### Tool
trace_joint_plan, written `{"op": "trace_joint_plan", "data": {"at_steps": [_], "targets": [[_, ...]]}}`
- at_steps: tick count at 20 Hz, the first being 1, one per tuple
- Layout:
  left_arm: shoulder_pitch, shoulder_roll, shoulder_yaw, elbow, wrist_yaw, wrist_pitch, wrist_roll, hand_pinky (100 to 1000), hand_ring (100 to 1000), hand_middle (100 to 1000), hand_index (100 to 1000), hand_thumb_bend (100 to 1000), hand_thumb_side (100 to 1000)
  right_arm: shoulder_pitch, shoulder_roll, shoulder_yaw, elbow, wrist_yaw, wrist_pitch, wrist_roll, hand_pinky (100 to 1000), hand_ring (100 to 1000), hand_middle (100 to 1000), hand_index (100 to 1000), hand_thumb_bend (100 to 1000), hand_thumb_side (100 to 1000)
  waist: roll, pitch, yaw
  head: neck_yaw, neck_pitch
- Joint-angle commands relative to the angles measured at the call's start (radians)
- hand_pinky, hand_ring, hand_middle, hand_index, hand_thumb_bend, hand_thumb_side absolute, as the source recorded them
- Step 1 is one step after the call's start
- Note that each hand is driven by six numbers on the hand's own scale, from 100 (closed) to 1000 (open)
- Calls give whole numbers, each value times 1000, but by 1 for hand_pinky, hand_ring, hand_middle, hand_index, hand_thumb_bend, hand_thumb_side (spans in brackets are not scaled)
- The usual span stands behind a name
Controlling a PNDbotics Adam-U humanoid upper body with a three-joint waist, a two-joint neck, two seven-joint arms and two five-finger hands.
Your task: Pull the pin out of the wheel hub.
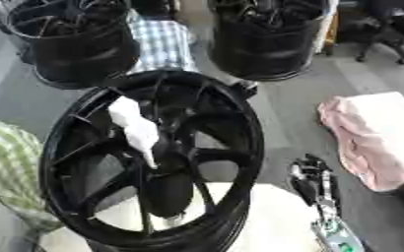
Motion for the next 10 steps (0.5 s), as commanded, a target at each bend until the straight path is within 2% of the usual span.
{"op": "trace_joint_plan", "data": {"at_steps": [1,5,10], "targets": [[-30,27,-19,2,19,-185,-234,848,842,837,894,618,567,-7,-17,3,-18,8,-4,3,751,709,696,825,100,459,4,-12,-1,9,2],[-83,-12,-99,-49,-26,-214,-239,863,855,863,906,623,547,-11,-17,13,-19,15,-7,15,751,709,696,826,100,460,12,-10,-24,32,-2],[-160,-69,-225,-1,-104,-238,-239,887,876,892,922,624,487,-9,-20,14,-18,16,-7,20,751,709,696,826,100,462,13,-13,-25,39,3]]}}
